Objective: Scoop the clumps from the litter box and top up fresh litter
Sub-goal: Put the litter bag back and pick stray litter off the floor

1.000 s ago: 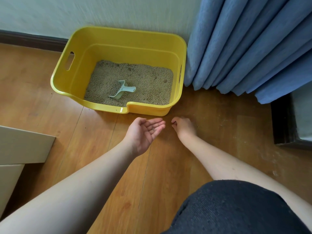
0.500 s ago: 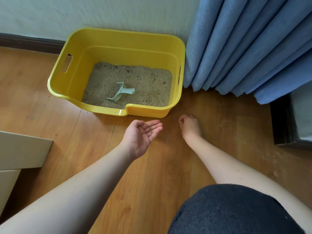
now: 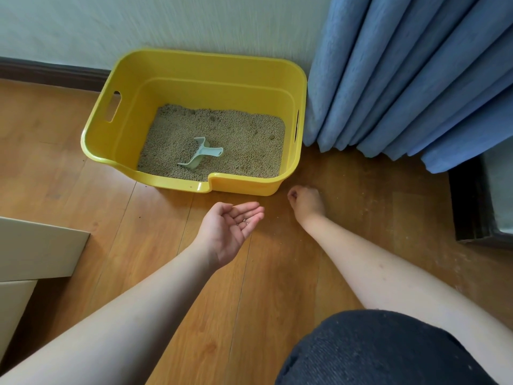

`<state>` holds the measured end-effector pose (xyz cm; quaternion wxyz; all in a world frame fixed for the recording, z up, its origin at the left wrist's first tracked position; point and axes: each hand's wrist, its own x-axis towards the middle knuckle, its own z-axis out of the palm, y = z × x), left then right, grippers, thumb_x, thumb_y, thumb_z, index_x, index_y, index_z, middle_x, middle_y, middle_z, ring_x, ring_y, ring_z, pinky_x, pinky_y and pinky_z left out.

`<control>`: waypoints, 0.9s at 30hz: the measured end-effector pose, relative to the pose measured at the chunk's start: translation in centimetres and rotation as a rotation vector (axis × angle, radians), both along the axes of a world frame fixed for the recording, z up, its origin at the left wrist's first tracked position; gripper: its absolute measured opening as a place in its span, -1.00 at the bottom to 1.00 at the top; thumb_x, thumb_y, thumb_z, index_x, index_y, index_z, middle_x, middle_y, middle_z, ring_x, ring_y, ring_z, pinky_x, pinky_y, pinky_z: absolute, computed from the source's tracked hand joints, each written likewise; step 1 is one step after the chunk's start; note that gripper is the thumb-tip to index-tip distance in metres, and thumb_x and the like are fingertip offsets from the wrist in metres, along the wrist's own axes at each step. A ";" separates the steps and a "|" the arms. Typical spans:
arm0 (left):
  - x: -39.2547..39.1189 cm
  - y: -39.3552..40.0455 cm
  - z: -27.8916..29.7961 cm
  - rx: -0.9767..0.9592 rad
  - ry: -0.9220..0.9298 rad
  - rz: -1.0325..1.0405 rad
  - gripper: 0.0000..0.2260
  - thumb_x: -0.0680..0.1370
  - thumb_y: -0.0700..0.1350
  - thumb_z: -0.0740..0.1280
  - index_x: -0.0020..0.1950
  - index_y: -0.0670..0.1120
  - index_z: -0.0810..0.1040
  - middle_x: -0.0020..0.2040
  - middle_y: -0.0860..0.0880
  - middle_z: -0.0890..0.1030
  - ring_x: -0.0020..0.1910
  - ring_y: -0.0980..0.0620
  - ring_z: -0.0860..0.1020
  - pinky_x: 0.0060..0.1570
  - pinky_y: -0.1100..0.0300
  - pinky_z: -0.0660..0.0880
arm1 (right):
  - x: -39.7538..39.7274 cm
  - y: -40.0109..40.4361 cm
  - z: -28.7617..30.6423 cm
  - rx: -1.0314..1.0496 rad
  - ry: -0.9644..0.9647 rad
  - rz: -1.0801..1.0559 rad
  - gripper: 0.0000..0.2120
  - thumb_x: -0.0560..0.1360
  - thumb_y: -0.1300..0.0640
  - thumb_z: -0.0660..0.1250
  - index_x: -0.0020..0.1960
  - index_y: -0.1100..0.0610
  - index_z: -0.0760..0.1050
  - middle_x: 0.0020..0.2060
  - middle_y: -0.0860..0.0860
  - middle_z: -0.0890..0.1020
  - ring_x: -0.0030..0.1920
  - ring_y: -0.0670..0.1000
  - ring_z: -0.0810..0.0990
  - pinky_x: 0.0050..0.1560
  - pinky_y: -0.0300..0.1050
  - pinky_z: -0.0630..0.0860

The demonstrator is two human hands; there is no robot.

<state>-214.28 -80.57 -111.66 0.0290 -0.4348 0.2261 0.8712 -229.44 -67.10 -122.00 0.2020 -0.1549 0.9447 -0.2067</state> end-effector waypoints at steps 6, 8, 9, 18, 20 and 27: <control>0.4 -0.2 0.1 -0.010 -0.013 0.019 -0.56 0.63 -0.14 -0.02 0.07 -0.40 0.56 0.03 -0.36 0.65 -0.03 -0.18 0.69 0.06 0.08 0.60 | 0.1 -0.1 0.0 0.033 -0.004 0.015 -0.81 0.57 0.22 0.21 -0.03 0.07 0.60 -0.04 0.11 0.61 -0.12 0.12 0.60 -0.15 -0.15 0.50; 0.4 -0.2 0.2 -0.019 -0.018 0.025 -0.57 0.63 -0.15 -0.02 0.06 -0.40 0.56 0.01 -0.35 0.66 -0.05 -0.17 0.69 0.06 0.09 0.60 | 0.1 -0.2 -0.1 0.043 -0.003 0.023 -0.79 0.56 0.25 0.20 -0.03 0.06 0.59 -0.05 0.10 0.61 -0.13 0.11 0.60 -0.15 -0.15 0.50; 0.4 -0.3 0.3 -0.023 -0.017 0.028 -0.57 0.63 -0.15 -0.02 0.05 -0.40 0.56 0.00 -0.34 0.66 -0.06 -0.16 0.69 0.05 0.09 0.60 | 0.1 -0.2 -0.1 0.050 -0.002 0.029 -0.78 0.55 0.27 0.19 -0.02 0.07 0.59 -0.05 0.10 0.61 -0.12 0.11 0.60 -0.13 -0.14 0.52; 0.2 -0.3 0.1 -0.020 -0.029 0.026 -0.56 0.63 -0.14 -0.01 0.07 -0.40 0.56 0.02 -0.35 0.65 -0.04 -0.18 0.69 0.05 0.09 0.60 | -0.4 0.2 -0.2 0.154 0.031 0.090 -0.75 0.59 0.28 0.12 0.05 0.10 0.55 0.06 0.09 0.54 -0.01 0.13 0.56 -0.07 -0.11 0.47; 0.1 -0.3 0.1 -0.015 -0.026 0.028 -0.57 0.63 -0.14 -0.01 0.07 -0.40 0.56 0.03 -0.36 0.65 -0.03 -0.18 0.69 0.06 0.09 0.60 | -0.5 0.2 -0.2 0.171 0.022 0.112 -0.74 0.59 0.28 0.11 0.08 0.11 0.55 0.10 0.10 0.52 0.03 0.16 0.56 -0.02 -0.08 0.48; -0.4 -0.1 0.1 -0.008 -0.013 0.010 -0.56 0.63 -0.15 -0.02 0.05 -0.40 0.56 -0.01 -0.35 0.66 -0.08 -0.17 0.70 0.03 0.09 0.60 | -0.6 0.5 -0.3 0.139 0.005 0.121 -0.80 0.57 0.25 0.17 0.06 0.09 0.55 0.15 0.11 0.53 0.03 0.14 0.56 -0.05 -0.11 0.42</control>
